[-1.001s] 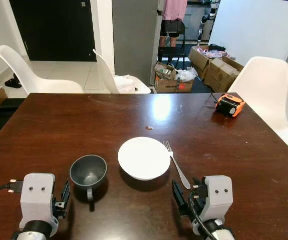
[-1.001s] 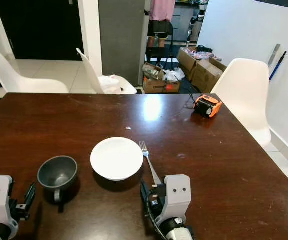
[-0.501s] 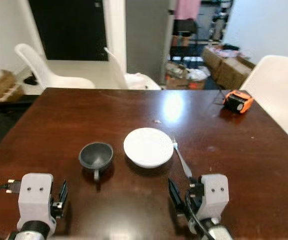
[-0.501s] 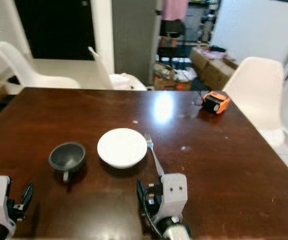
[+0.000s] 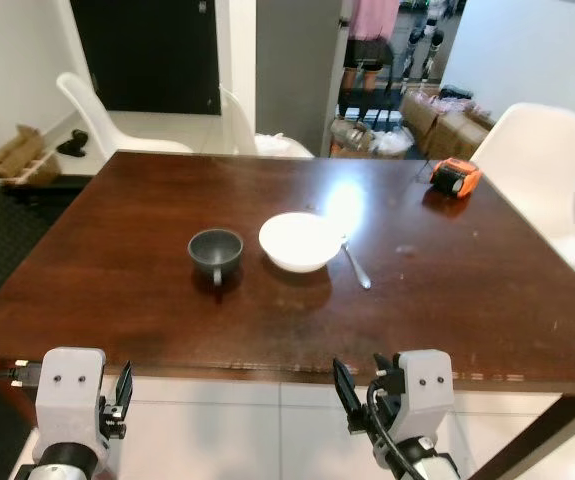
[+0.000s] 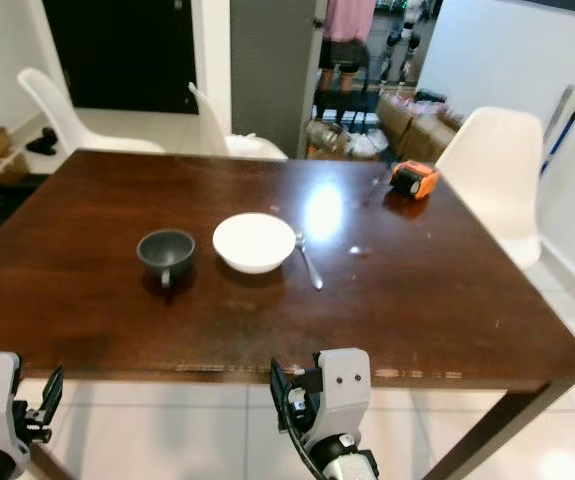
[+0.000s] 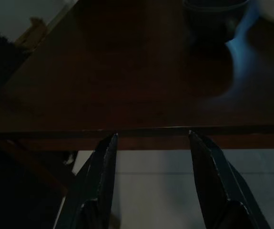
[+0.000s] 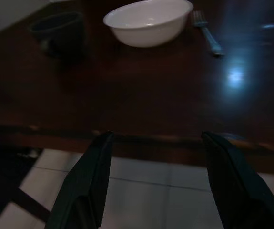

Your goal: Setting the table

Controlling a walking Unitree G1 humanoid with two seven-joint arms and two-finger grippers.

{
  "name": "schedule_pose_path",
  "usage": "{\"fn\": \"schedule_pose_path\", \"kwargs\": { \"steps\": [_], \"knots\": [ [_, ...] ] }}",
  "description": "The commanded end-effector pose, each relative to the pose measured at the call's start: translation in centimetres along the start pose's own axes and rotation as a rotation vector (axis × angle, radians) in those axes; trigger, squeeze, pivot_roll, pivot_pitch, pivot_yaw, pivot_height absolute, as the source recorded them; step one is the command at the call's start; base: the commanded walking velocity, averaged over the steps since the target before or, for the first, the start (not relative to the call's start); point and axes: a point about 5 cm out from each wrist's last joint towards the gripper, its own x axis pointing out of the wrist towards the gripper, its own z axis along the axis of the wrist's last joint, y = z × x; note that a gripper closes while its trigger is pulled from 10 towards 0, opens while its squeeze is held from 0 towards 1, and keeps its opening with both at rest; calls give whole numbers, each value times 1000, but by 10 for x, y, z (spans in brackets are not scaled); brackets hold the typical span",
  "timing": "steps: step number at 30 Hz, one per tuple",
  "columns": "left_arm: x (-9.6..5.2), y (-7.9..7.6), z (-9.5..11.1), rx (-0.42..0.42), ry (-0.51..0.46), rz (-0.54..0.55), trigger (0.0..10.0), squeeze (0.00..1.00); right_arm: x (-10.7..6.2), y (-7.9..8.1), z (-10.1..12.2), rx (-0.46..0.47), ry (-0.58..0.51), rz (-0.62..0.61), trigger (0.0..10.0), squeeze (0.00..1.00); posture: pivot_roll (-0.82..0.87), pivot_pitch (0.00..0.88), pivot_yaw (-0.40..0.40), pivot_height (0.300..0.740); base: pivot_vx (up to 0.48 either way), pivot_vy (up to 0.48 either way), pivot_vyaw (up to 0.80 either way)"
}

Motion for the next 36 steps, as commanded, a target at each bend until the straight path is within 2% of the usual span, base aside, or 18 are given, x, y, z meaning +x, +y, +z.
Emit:
{"fn": "schedule_pose_path", "kwargs": {
  "steps": [1, 9, 36],
  "knots": [
    [-1, 0, -4, 9, 18, -1, 10000, 0, -2, -2, -1, 7, 0, -11, 10000, 0, 57, 145, 60, 740, 0, 0, 0],
    [-2, 0, -4, 13, 22, -4, 10000, 0, -2, -1, -1, 13, 5, -11, 10000, 0, 58, 146, 62, 740, 0, 0, -59],
    [-3, -1, -10, 14, 40, -6, 10000, 0, -4, -4, -5, 36, 27, -23, 10000, 0, 54, 154, 60, 740, 0, 0, -782]
  ]
}}
